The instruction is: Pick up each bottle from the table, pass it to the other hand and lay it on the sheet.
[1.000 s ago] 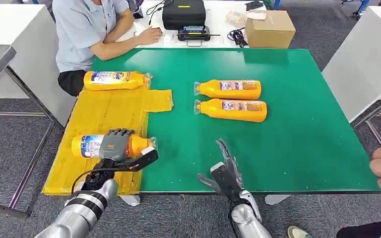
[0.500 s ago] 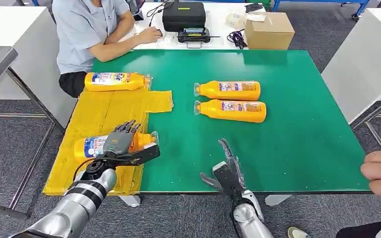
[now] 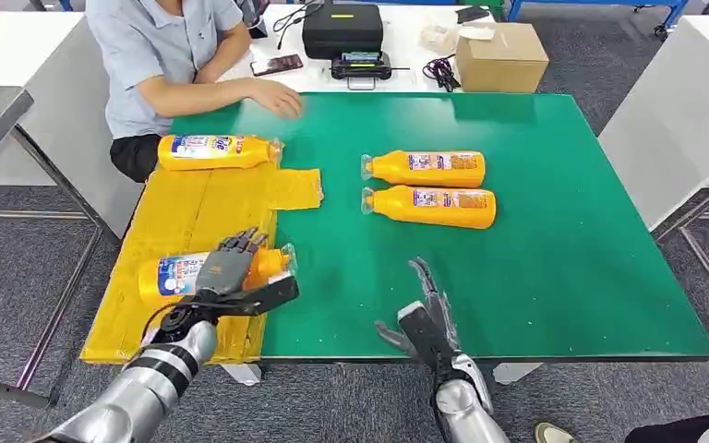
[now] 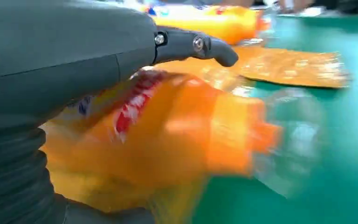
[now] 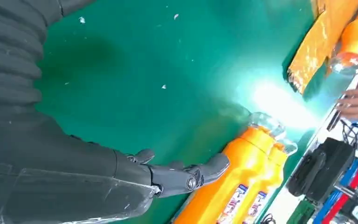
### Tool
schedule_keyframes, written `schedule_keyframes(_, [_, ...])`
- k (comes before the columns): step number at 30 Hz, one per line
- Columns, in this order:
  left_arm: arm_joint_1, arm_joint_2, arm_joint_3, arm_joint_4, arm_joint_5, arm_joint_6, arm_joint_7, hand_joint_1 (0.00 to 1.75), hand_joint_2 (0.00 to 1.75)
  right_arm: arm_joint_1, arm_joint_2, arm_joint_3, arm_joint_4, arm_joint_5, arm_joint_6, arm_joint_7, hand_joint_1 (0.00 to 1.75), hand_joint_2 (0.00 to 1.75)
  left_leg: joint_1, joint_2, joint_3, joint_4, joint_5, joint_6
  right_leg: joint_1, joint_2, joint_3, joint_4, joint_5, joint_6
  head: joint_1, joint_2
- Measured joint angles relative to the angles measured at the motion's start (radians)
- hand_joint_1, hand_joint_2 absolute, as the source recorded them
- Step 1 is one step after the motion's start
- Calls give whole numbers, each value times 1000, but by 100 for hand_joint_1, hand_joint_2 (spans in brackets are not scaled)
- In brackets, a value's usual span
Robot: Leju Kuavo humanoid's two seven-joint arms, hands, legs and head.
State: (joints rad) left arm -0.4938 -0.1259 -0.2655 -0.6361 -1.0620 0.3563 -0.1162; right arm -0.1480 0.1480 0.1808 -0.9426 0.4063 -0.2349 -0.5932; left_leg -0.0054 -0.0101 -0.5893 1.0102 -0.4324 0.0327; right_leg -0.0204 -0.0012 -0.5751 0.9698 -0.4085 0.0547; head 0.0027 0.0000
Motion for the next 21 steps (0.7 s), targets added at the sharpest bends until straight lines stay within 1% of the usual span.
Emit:
schedule_keyframes(3, [75,-7,-31,-118,163,-14,-76,0,175,15,-1,-6,-8,-6,-11,-2,0,175,0,0,-3,0,0,0,0,0,-3,0,0,0,0,0])
schedule_keyframes(8, [175,-8,-100,-294,247,30,-125,0,175,33,-2,-11,-13,-12,-22,-10,0,175,0,0,-8,0,0,0,0,0,-8,0,0,0,0,0])
schedule_keyframes(11, [203,-8,-130,-363,237,101,-123,0,175,34,-2,-14,-13,-11,-27,-14,0,175,0,1,-9,0,0,0,0,0,-9,0,0,0,0,0])
schedule_keyframes(15, [214,-8,-151,-401,214,187,-116,0,175,35,0,-15,-13,-5,-33,-14,0,175,0,1,-9,0,0,0,0,0,-9,0,0,0,0,0])
schedule_keyframes(21, [238,-8,-169,-436,230,219,-151,0,175,37,0,-16,-13,-2,-45,-14,0,175,0,1,-10,0,0,0,0,0,-10,0,0,0,0,0])
